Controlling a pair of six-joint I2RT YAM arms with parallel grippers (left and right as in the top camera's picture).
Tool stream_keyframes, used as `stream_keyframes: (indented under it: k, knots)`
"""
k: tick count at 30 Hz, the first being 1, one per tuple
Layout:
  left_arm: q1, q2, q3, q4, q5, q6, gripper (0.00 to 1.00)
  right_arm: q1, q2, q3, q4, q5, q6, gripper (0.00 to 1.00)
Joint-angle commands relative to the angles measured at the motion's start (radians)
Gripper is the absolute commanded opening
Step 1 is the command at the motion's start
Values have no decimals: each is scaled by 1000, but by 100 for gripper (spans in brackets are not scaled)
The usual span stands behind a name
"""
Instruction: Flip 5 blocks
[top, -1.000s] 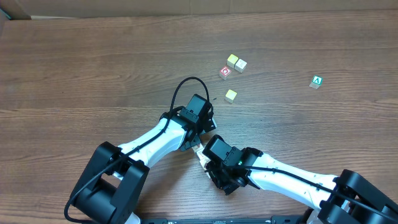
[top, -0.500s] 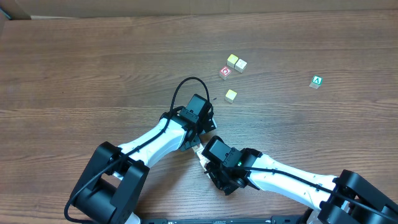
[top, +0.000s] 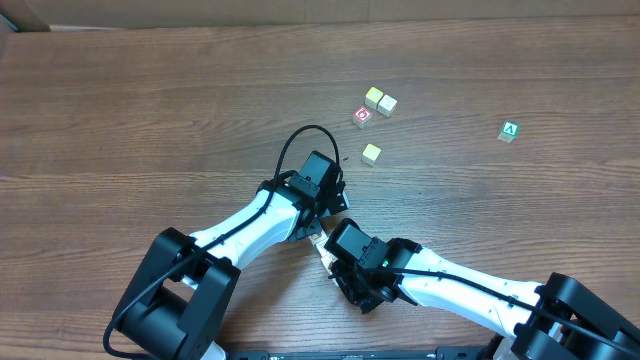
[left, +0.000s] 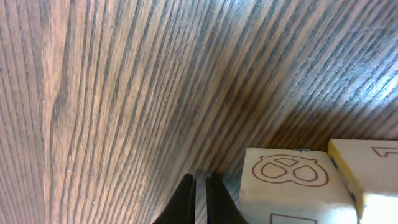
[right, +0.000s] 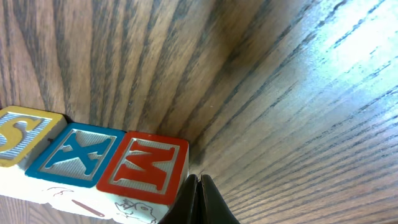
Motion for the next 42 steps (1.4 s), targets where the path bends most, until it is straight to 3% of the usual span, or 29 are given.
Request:
stream_keyframes:
  k: [1,42]
  knots:
    - [-23,27,-24,-11,129,39,4,-8,-2,22,54,108,16,4]
    - [-23,27,-24,41,143,39,4,65,-2,22,110,158,88,4]
